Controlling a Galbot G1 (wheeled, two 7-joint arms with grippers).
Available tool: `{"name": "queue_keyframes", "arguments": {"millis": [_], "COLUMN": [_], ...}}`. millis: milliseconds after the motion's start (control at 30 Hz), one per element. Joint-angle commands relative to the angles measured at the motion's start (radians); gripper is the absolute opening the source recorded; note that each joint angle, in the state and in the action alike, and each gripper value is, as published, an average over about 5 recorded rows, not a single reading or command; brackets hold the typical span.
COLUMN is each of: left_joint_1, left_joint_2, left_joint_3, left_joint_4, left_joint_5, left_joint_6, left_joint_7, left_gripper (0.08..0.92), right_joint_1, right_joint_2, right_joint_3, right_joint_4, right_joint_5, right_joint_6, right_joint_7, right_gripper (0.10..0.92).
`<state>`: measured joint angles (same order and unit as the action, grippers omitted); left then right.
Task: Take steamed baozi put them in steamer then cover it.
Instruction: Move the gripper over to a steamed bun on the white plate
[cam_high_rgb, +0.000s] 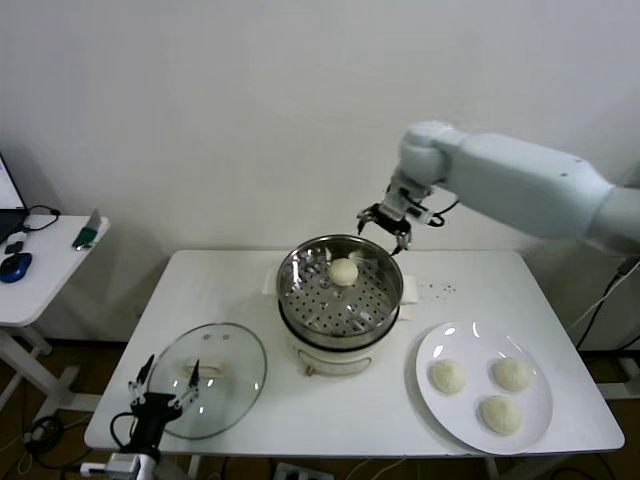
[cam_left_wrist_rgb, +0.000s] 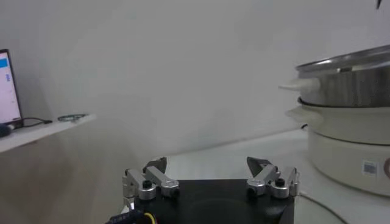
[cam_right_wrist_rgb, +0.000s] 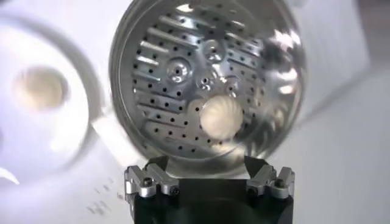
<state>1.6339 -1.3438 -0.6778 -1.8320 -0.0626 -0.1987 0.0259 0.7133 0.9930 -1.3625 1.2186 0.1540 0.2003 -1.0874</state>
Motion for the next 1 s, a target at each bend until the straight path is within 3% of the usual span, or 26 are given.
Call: {"name": "queue_keyframes", "arguments": {"millis": [33,267,367,567,1000], "left_joint_1": [0.004,0.016,0.02,0.027,0.027], "left_joint_2": [0.003,0.006,0.004,-0.002,-0.023], "left_joint_3": [0.002,0.0,-0.002,-0.003,-0.01], "left_joint_4": [-0.015,-0.034,-0.036,-0.037,-0.061], "left_joint_5": [0.002,0.003,0.005,0.005,0.022], "left_joint_6": [0.0,0.001,-0.001,-0.004,0.006], "left_joint_7": [0.001,0.001,-0.001,-0.008,-0.01], "left_gripper": [0.823,0.823,0.823,0.823,0.823], "right_joint_1": [0.216,0.273,0.242,0.012,-0.334], "right_joint_2": [-0.345,-0.458,-0.478,-0.503,-0.464], "right_joint_3": [-0.27,-0.485,-0.511,-0.351,-0.091], "right_joint_4": [0.269,0.403,0.429,0.397,0.369], "right_joint_5": [0.528,0.588,0.514,0.317,0.194], "right_joint_6": [-0.497,-0.554,-0.562,-0.563,-0.597], "right_joint_7": [0.105,0.14,0.167,0.177,0.23], "right_gripper": [0.823,0.823,0.823,0.823,0.823]}}
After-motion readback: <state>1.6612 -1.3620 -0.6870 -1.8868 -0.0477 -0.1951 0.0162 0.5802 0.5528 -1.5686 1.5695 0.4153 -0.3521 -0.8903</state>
